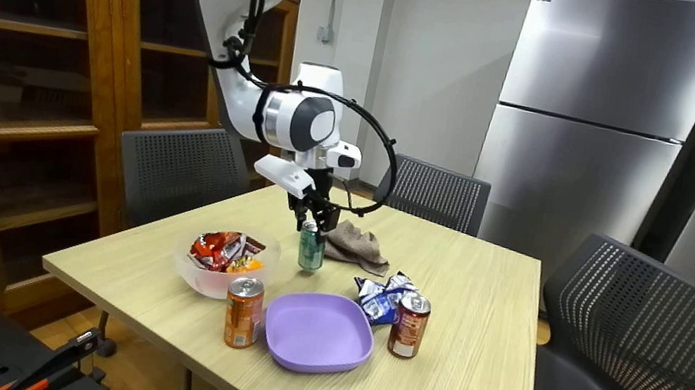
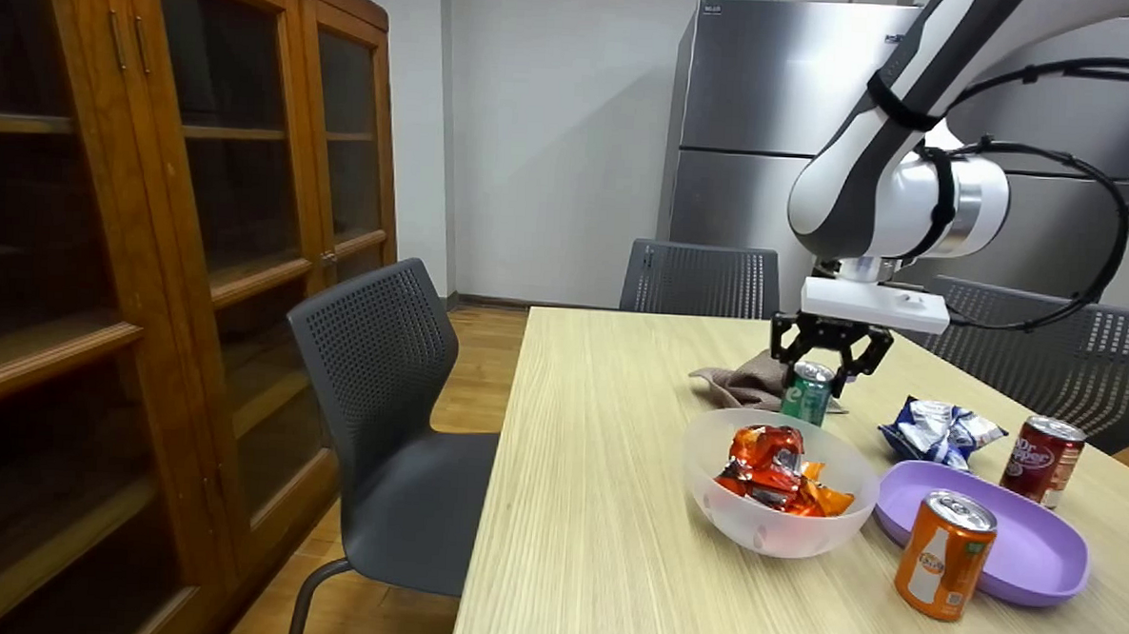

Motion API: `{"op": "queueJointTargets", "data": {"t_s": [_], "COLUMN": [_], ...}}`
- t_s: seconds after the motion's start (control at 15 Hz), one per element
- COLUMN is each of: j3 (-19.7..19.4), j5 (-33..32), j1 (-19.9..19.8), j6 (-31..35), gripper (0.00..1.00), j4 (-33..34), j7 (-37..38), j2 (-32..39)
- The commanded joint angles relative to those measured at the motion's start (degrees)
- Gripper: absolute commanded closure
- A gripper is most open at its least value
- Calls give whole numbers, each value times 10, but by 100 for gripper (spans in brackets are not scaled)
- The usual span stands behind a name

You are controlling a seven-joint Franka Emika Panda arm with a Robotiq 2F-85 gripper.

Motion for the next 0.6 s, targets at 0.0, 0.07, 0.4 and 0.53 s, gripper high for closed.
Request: {"op": "queueJointTargets", "data": {"t_s": [0.0,0.07,0.4,0.53], "j3": [-4,-1,3,-3], "j5": [3,5,12,11], "j1": [5,0,-18,-25], "j6": [16,17,16,15], "gripper": [62,62,62,62], "j4": [-59,-72,-135,-156], "j7": [-6,-13,-28,-26], "j2": [-67,-79,-136,-154]}}
